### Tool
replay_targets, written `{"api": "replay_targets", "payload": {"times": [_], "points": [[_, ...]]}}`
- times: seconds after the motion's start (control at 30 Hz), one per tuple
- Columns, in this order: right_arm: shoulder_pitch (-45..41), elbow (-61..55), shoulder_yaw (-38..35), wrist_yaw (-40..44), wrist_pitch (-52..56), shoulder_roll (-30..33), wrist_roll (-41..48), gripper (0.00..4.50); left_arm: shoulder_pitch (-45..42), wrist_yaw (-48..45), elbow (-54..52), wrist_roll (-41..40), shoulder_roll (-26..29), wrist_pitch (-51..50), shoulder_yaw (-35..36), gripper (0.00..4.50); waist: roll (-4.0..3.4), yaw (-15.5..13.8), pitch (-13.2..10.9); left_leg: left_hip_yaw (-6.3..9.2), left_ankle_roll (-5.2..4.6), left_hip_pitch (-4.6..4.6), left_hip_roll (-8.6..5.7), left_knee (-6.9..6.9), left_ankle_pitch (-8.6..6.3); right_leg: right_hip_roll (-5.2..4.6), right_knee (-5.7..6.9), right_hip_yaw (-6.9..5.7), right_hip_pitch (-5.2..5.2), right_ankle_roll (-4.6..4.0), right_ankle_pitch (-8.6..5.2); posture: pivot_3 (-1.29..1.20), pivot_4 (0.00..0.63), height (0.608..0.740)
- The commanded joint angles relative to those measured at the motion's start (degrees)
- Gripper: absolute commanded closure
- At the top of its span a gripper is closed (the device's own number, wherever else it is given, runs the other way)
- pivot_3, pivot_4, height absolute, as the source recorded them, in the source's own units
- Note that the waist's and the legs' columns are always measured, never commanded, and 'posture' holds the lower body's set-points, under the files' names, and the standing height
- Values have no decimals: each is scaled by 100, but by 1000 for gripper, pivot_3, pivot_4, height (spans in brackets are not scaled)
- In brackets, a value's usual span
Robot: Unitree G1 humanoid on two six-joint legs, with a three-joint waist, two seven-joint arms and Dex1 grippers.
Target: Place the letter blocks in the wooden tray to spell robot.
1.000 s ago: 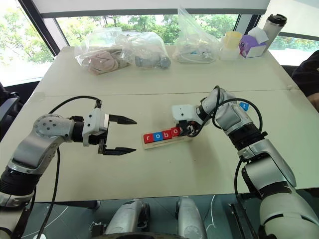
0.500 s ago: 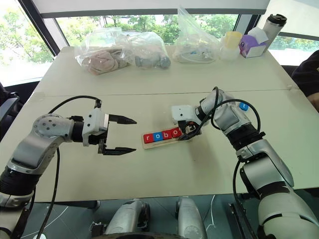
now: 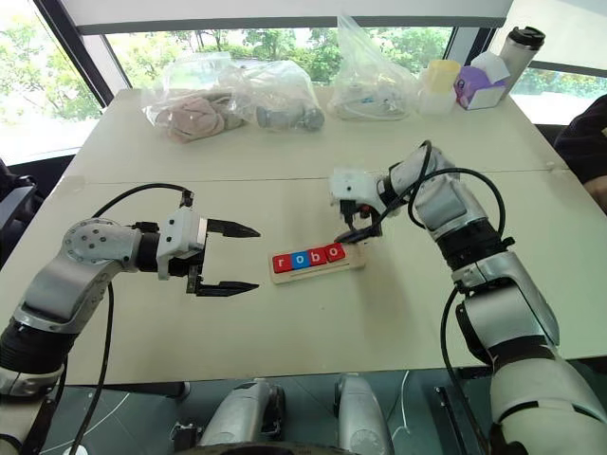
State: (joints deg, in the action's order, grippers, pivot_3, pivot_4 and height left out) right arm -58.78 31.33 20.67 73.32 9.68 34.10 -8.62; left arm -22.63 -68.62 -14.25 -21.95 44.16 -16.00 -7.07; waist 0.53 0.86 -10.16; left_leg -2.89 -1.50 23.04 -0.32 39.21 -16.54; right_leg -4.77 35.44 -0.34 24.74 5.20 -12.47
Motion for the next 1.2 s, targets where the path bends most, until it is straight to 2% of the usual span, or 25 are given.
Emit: {"api": "replay_targets", "payload": {"times": [0.03,0.33,0.9,1.2], "points": [[-212,438,-227,-634,-356,-70,-121,48,-29,-3,-183,-89,27,-1,141,0,0,2,0,0,1,1,0,0,0,-1,0,0,1,0,0,0,150,740],[183,600,-161,-1098,-746,-186,-270,48,-67,-5,-159,-90,-6,-2,118,0,-1,15,0,-1,3,15,0,-5,1,-1,1,1,16,9,6,0,150,740],[796,-695,-163,-290,-236,25,-117,48,-74,-34,-147,-95,16,-5,132,0,-1,2,0,0,2,15,0,-4,2,4,1,0,16,16,10,0,150,740],[409,-390,-456,-858,-296,239,-216,48,-70,-44,-165,-102,20,-14,129,0,-1,0,0,-1,3,15,0,-3,2,5,2,0,16,15,9,0,150,740]]}}
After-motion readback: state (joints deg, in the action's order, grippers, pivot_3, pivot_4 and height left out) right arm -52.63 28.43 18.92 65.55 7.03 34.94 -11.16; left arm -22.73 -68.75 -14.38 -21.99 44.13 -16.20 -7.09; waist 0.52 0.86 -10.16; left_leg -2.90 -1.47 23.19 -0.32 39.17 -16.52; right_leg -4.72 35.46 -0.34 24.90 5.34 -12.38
